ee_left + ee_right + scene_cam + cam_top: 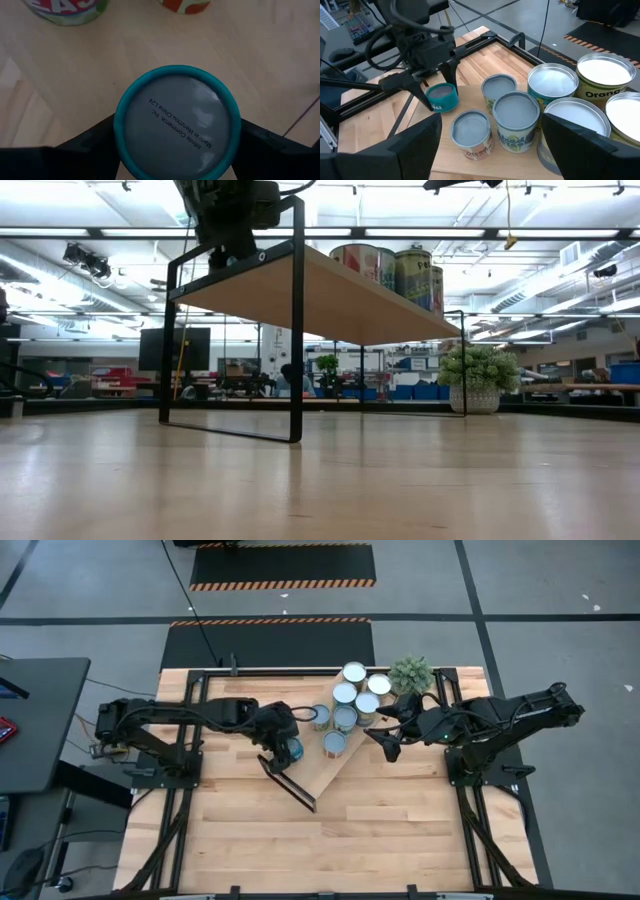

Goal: Pick and place cans onto a shelf
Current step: Put the canned tuna on the shelf

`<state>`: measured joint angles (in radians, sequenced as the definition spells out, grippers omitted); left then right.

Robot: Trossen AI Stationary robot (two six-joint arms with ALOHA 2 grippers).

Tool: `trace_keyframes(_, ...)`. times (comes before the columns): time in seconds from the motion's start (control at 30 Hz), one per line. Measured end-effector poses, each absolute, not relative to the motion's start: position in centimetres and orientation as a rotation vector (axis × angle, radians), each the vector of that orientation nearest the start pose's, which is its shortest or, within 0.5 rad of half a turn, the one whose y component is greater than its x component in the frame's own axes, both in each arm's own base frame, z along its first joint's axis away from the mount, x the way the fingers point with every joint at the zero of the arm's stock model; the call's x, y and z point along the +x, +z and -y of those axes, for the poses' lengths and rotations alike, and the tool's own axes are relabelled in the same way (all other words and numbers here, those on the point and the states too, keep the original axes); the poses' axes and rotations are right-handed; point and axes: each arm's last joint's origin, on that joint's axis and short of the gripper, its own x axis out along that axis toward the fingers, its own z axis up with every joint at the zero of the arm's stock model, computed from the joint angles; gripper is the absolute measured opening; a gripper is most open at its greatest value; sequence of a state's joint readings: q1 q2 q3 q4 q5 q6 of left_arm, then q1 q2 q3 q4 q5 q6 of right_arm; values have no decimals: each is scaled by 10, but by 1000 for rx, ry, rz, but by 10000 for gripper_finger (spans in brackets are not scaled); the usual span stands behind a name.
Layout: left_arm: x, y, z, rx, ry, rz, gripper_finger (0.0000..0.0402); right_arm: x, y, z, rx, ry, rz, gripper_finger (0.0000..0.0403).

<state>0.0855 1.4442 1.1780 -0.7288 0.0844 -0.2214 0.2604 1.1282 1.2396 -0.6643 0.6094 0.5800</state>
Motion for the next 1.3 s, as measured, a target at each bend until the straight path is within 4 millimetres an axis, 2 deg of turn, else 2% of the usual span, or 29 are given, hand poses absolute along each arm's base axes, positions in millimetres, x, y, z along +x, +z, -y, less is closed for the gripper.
trace_keyframes(0.3, 309, 273, -23, -160, 201, -947, 291, 218, 381, -42, 329, -468, -384, 348)
trace_keyframes(0.6, 320, 273, -23, -123, 199, -874, 296, 219, 381, -42, 326, -466, -382, 348)
trace_keyframes(0.73, 325, 269, -23, -120, 206, -855, 310, 219, 382, -43, 327, -460, -376, 348)
trace_keyframes(1.1, 323, 268, -23, -115, 204, -889, 315, 219, 383, -45, 328, -455, -369, 348)
trace_keyframes(1.3, 322, 267, -22, -106, 181, -904, 302, 219, 383, -45, 331, -457, -368, 348)
